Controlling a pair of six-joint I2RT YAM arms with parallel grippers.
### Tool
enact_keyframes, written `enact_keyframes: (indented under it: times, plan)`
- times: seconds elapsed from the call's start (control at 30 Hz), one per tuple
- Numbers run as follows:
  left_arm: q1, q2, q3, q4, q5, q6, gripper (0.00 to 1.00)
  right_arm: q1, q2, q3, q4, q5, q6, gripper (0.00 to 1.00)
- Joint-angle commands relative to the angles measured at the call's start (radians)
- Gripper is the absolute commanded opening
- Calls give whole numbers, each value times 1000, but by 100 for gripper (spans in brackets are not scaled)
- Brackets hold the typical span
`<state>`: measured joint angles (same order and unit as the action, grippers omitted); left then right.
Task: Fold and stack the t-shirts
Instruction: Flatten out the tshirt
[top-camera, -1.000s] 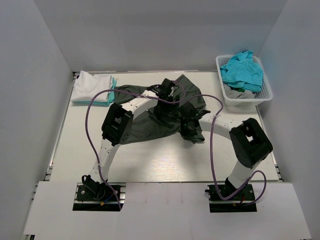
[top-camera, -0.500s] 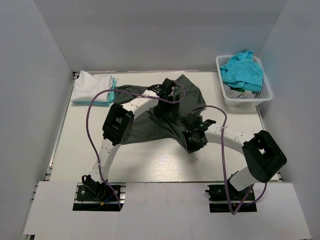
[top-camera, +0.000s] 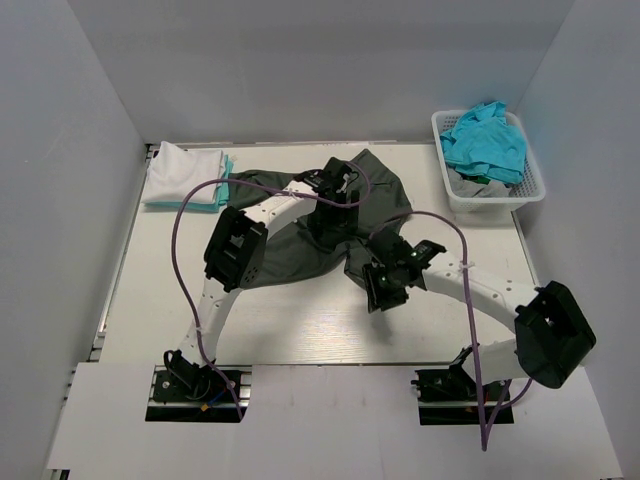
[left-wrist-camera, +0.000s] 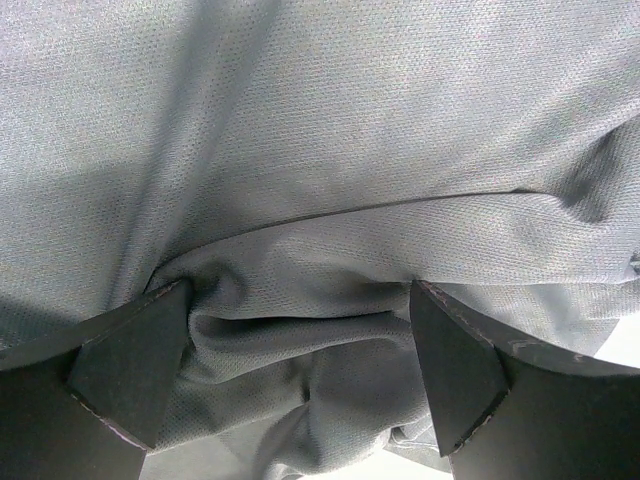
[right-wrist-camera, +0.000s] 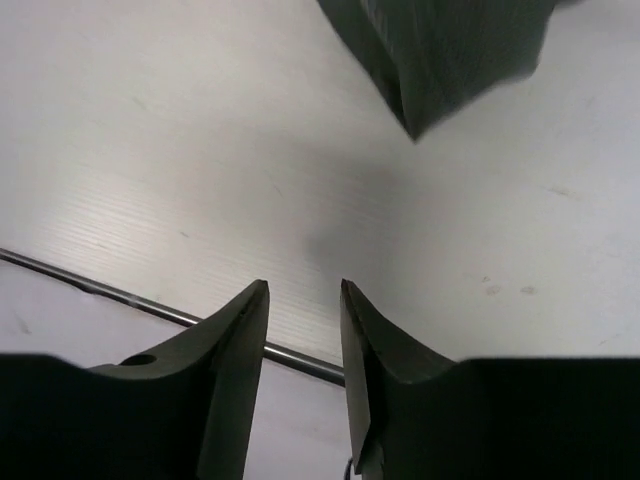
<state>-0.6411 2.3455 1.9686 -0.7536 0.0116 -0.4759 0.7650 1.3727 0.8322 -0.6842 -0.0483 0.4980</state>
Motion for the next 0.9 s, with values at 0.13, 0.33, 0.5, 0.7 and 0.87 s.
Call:
enact_keyframes:
  times: [0.13, 0.33, 0.5, 0.7, 0.87]
  plan:
    - [6, -40, -53, -13, 14, 69, 100, -58, -35, 231, -37, 208, 22, 65]
    - [6, -171, 15, -73, -129, 118, 100, -105, 43, 289, 53, 169, -12, 90]
    - [32, -279, -43, -151, -278, 53, 100, -136, 103, 262, 182, 75, -35, 90]
    - [191, -478, -405, -95, -293, -107, 100, -153, 230, 191, 354, -65, -85, 90]
    - [238, -581, -687, -21, -196, -167, 100, -165, 322, 157, 308, -105, -72, 90]
